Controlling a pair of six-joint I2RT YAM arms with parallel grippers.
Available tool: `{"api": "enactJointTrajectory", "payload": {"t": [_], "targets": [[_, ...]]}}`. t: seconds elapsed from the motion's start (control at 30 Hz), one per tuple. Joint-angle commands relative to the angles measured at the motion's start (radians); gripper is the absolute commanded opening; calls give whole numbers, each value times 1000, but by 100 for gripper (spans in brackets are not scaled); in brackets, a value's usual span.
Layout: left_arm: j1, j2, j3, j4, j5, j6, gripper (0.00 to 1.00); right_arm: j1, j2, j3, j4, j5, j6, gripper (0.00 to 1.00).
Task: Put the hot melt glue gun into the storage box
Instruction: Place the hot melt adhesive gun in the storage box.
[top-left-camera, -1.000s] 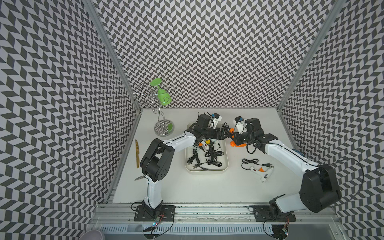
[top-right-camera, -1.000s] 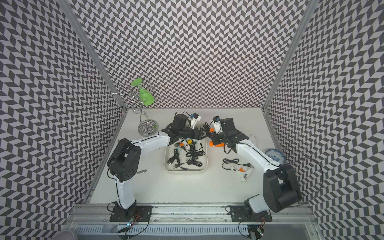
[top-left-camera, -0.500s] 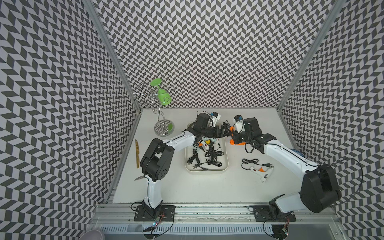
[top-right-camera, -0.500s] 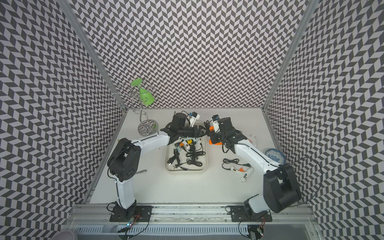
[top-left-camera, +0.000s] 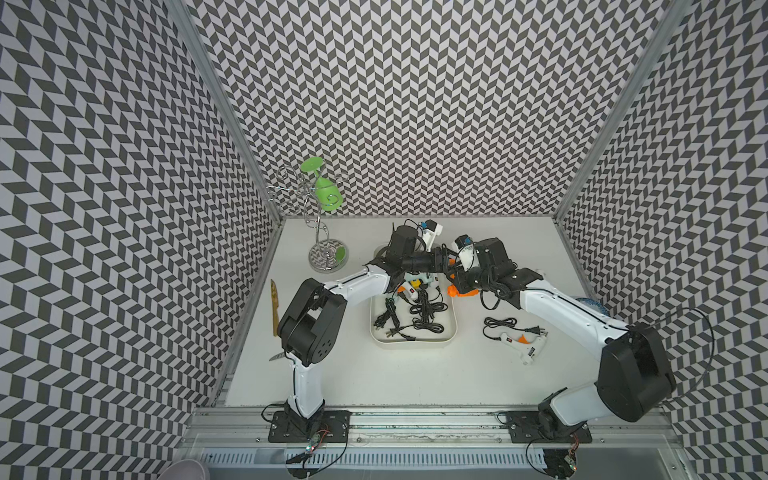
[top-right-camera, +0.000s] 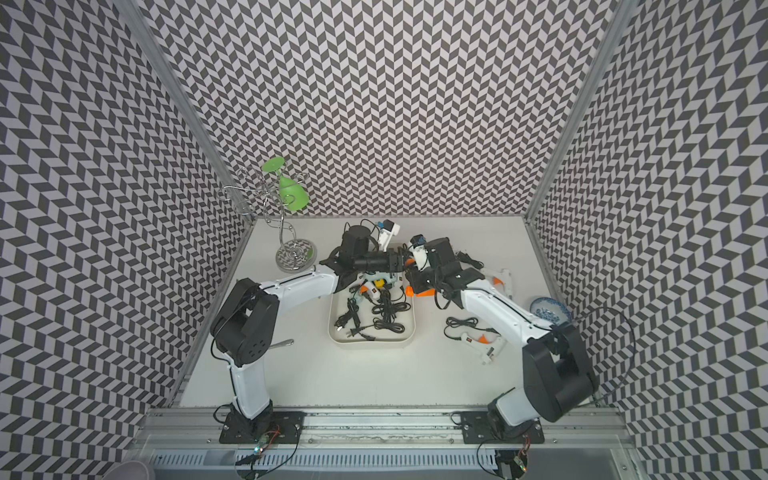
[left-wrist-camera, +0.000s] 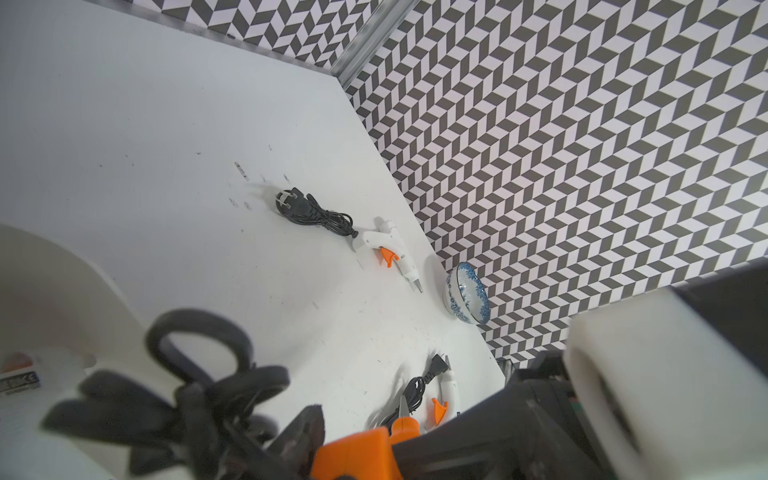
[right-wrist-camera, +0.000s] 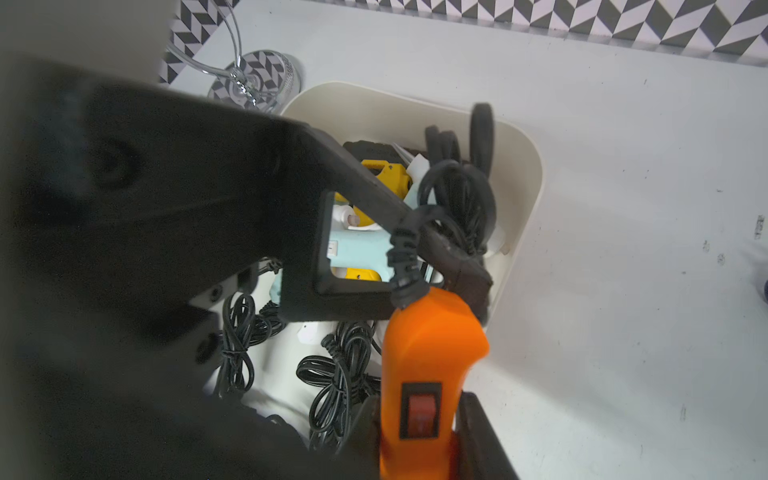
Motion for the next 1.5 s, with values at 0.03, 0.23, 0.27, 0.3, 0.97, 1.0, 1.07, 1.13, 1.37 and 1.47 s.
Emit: {"api": "enactJointTrajectory", "payload": {"t": [0.03,0.23,0.27,0.3,0.97,1.0,1.07,1.13,1.37,1.47], "targets": [[-41,-16,-14,3,53,32,59,24,-75,30,150,-30,-3,19],[-40,-50,-43,-4,46,59,39,28,-92,29,175,-34,13,22],[-39,-57,-45,-7,43,63,36,30,-91,32,173,-40,14,23],[-37,-65,-48,-13,40,70,32,33,-87,36,169,-40,18,25],[131,-331,-372,21,88,145,15,32,-222,15,138,170,56,67],[131,-319,-392,49,84,141,15,18,-214,19,124,182,63,67],[126,-279,-428,130,87,116,15,-2,-197,22,104,179,71,67],[104,-235,-456,188,85,110,15,-9,-182,22,93,181,79,67],[44,-170,-558,275,-4,94,24,-11,-176,2,78,205,88,67],[0,-145,-510,126,-67,173,44,-16,-155,1,55,243,83,67]]}}
